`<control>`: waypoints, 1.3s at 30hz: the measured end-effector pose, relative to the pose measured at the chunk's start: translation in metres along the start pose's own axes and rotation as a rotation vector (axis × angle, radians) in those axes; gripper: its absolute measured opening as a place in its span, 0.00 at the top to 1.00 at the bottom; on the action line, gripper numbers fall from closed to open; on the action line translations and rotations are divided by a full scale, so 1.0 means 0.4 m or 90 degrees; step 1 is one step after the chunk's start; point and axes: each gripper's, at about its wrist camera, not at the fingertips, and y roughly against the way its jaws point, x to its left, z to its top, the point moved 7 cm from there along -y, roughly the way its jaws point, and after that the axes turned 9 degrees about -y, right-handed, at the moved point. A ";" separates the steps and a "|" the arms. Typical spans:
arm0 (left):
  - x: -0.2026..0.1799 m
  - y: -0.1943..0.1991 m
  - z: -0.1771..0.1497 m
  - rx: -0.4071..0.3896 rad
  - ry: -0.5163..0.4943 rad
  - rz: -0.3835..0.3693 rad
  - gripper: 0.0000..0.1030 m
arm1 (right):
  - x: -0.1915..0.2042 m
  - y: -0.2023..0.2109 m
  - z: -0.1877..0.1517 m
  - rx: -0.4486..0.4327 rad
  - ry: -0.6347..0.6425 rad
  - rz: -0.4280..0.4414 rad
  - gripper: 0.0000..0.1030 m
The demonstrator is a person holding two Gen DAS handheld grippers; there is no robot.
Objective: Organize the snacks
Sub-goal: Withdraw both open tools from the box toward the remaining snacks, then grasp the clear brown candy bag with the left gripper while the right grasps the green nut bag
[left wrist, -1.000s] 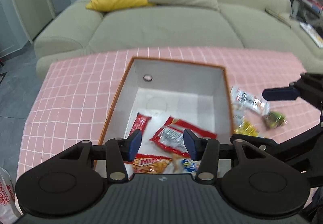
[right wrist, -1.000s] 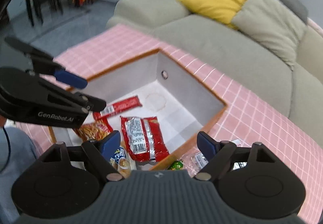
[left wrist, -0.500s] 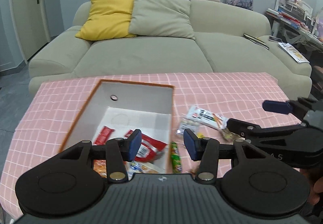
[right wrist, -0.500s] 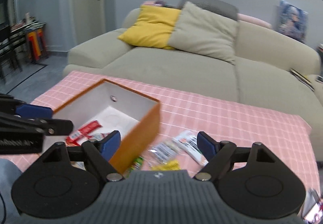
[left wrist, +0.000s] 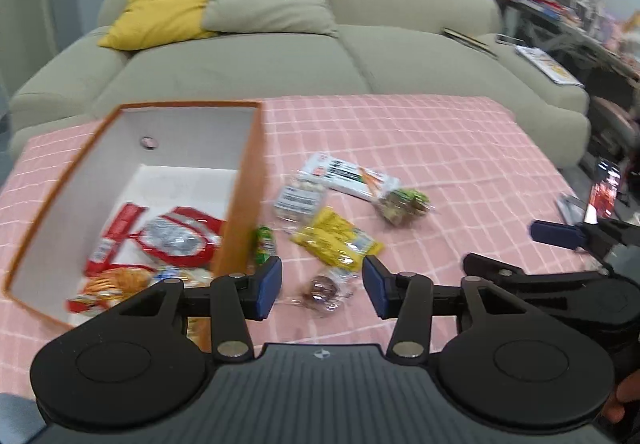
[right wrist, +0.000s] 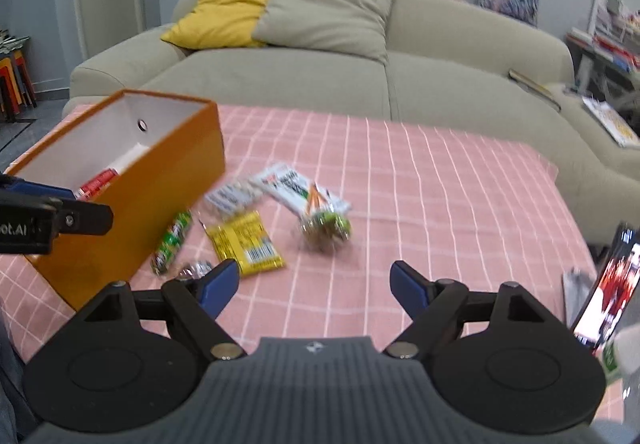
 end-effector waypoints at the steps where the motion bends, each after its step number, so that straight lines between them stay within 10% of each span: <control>1: -0.010 -0.010 -0.007 0.001 -0.004 -0.009 0.48 | -0.004 -0.005 -0.005 -0.003 -0.002 0.003 0.26; 17: -0.114 -0.200 -0.046 0.076 -0.261 0.008 0.41 | -0.029 -0.143 -0.023 0.036 0.083 0.022 0.35; 30: -0.101 -0.300 -0.074 0.170 -0.295 0.033 0.41 | -0.019 -0.270 -0.002 0.045 0.235 0.024 0.36; 39: -0.065 -0.316 -0.053 0.191 -0.210 0.021 0.61 | 0.012 -0.359 0.015 0.036 0.366 0.003 0.32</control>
